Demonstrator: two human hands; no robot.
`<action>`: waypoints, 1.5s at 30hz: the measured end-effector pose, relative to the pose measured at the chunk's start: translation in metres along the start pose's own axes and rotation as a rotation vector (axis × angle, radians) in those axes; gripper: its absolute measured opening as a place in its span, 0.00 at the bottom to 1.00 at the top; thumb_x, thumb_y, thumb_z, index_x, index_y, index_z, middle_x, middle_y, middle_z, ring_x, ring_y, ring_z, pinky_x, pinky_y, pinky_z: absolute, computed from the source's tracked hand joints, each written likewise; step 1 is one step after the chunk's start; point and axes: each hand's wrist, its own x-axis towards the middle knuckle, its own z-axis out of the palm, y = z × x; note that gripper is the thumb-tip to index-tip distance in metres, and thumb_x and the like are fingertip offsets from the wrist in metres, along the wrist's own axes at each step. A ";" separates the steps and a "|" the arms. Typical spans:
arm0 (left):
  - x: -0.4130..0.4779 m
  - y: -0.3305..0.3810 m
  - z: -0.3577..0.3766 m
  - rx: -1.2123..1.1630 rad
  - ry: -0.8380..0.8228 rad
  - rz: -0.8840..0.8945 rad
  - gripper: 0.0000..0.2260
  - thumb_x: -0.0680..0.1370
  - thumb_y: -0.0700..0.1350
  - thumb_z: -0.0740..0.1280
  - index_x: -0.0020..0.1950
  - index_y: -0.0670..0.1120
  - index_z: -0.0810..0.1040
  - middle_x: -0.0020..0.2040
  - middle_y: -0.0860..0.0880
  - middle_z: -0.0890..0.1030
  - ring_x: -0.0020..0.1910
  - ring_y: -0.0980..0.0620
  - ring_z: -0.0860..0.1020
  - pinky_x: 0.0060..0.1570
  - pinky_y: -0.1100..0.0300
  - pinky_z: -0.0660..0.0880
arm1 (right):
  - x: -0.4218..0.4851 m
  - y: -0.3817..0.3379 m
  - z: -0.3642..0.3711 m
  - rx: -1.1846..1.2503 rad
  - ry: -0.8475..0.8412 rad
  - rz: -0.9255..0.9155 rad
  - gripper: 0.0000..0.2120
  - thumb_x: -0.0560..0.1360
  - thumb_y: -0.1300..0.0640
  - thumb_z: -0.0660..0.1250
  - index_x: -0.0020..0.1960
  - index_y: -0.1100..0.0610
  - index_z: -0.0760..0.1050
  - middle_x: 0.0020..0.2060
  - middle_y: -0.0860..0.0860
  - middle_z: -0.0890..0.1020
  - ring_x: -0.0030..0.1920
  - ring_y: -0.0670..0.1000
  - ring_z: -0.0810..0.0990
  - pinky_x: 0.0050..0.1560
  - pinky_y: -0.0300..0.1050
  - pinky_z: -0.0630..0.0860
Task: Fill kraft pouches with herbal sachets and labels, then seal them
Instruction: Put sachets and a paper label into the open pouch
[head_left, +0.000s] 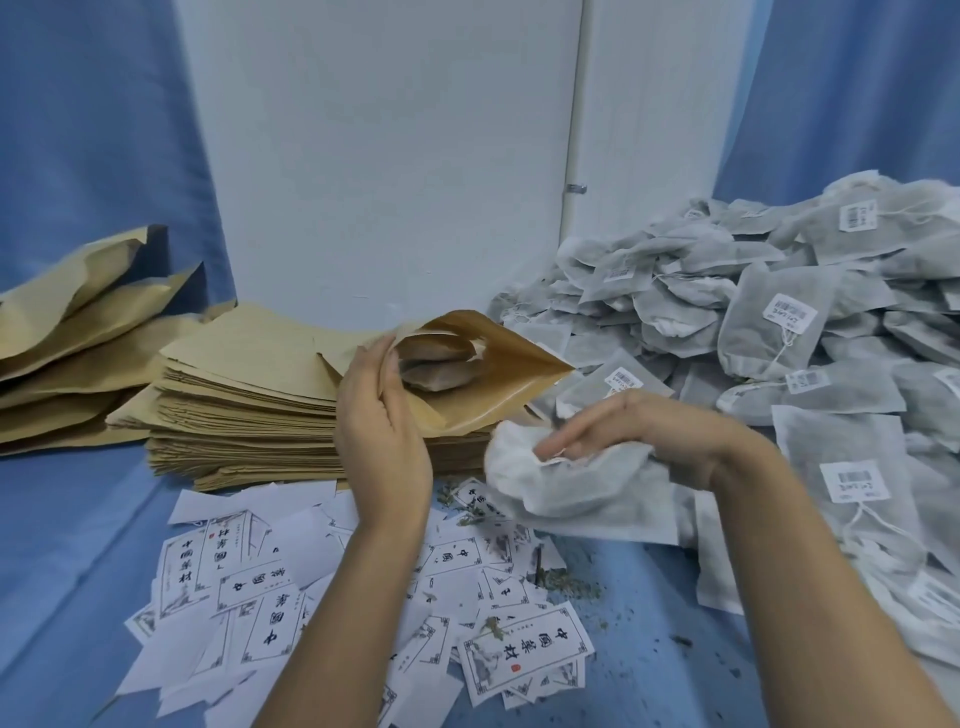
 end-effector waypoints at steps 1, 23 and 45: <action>-0.001 -0.001 0.000 0.016 -0.026 0.010 0.14 0.82 0.46 0.55 0.63 0.46 0.76 0.58 0.53 0.78 0.61 0.56 0.75 0.63 0.59 0.70 | 0.001 -0.002 0.001 0.081 -0.069 -0.010 0.10 0.69 0.62 0.69 0.44 0.51 0.86 0.45 0.48 0.86 0.42 0.44 0.83 0.38 0.33 0.77; -0.017 0.014 0.015 0.233 -0.134 0.100 0.15 0.82 0.48 0.57 0.64 0.45 0.76 0.61 0.51 0.79 0.62 0.54 0.72 0.66 0.43 0.67 | 0.098 -0.051 0.073 0.077 0.555 -0.063 0.14 0.80 0.64 0.55 0.37 0.55 0.66 0.35 0.50 0.71 0.38 0.50 0.72 0.34 0.32 0.73; -0.002 0.004 0.015 0.213 -0.275 -0.020 0.28 0.79 0.61 0.45 0.73 0.50 0.66 0.72 0.54 0.68 0.73 0.56 0.61 0.72 0.53 0.60 | 0.081 0.039 0.056 0.338 1.396 -0.225 0.09 0.77 0.61 0.56 0.45 0.56 0.75 0.37 0.45 0.77 0.35 0.41 0.73 0.39 0.43 0.66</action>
